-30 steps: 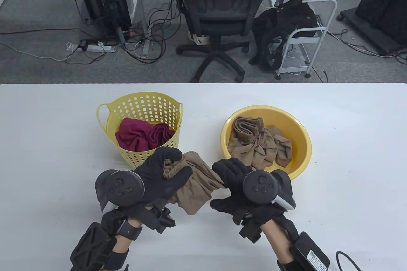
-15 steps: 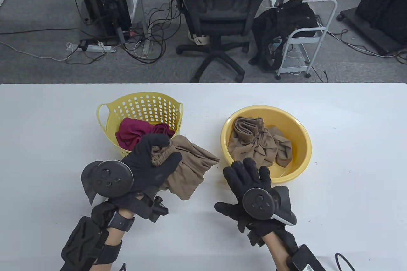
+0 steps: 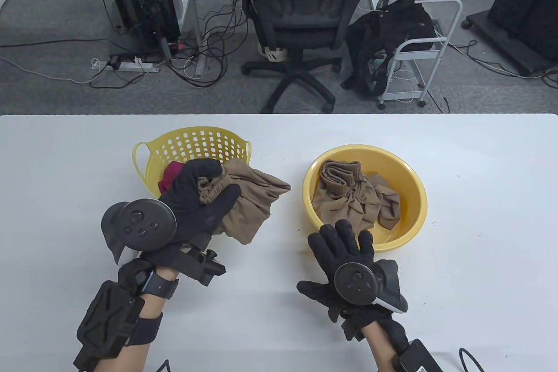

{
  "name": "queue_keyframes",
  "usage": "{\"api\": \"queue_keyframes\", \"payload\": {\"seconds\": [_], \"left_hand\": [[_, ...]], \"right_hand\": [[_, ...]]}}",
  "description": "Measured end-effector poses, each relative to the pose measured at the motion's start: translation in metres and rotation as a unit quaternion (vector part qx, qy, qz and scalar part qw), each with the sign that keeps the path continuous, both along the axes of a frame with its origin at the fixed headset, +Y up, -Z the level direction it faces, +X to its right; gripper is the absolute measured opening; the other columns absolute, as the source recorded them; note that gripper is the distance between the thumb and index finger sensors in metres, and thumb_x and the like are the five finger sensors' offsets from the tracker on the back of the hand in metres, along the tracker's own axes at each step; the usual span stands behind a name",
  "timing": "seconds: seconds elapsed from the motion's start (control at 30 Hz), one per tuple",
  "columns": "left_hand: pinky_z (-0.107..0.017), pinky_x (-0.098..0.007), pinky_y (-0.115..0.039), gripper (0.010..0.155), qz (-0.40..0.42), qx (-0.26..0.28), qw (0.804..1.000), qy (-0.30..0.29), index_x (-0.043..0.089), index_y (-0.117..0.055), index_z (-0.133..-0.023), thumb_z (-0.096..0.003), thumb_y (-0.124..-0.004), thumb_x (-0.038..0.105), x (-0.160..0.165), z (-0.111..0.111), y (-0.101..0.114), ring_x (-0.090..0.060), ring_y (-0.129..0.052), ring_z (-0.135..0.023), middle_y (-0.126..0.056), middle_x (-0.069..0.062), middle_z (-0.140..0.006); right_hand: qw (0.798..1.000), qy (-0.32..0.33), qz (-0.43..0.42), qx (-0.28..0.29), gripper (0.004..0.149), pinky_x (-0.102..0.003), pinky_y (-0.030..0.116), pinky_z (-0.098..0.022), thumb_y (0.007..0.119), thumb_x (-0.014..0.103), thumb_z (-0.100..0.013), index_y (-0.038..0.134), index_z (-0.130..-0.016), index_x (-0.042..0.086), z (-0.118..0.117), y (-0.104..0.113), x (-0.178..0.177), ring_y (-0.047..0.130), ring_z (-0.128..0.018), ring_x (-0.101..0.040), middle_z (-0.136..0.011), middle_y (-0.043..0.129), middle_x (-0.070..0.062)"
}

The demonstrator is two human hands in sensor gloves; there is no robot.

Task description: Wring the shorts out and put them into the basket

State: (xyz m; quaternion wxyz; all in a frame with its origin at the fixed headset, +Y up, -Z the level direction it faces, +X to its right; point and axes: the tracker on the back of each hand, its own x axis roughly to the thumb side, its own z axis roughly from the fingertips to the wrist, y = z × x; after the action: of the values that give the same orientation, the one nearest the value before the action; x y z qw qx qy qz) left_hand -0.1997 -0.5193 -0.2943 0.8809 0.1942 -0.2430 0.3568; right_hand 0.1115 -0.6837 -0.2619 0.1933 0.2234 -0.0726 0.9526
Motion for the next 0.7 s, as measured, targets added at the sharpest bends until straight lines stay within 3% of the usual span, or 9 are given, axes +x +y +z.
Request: {"api": "queue_keyframes", "payload": {"seconds": [0.4,0.7], "left_hand": [[-0.072,-0.067,-0.055,0.057,-0.022,0.007,0.998,0.052,0.024,-0.039,-0.098,-0.059,-0.078,0.04,-0.02,-0.024,0.019,-0.046,-0.071,-0.095,-0.055,-0.015,-0.109],[-0.073,-0.065,-0.053,0.054,-0.042,-0.039,0.995,0.076,0.028,-0.045,-0.096,-0.0571,-0.081,0.037,-0.025,-0.054,-0.011,-0.045,-0.069,-0.102,-0.056,-0.009,-0.112]], "right_hand": [[1.0,-0.002,0.004,0.006,0.095,-0.079,0.026,-0.064,0.083,0.069,-0.042,0.052,-0.109,0.01,0.001,0.001,0.001,0.032,-0.104,-0.054,-0.112,0.045,-0.026],[1.0,-0.002,0.001,0.011,0.094,-0.079,0.026,-0.064,0.083,0.069,-0.041,0.052,-0.109,0.01,0.002,0.002,0.003,0.032,-0.104,-0.054,-0.112,0.045,-0.026]]}}
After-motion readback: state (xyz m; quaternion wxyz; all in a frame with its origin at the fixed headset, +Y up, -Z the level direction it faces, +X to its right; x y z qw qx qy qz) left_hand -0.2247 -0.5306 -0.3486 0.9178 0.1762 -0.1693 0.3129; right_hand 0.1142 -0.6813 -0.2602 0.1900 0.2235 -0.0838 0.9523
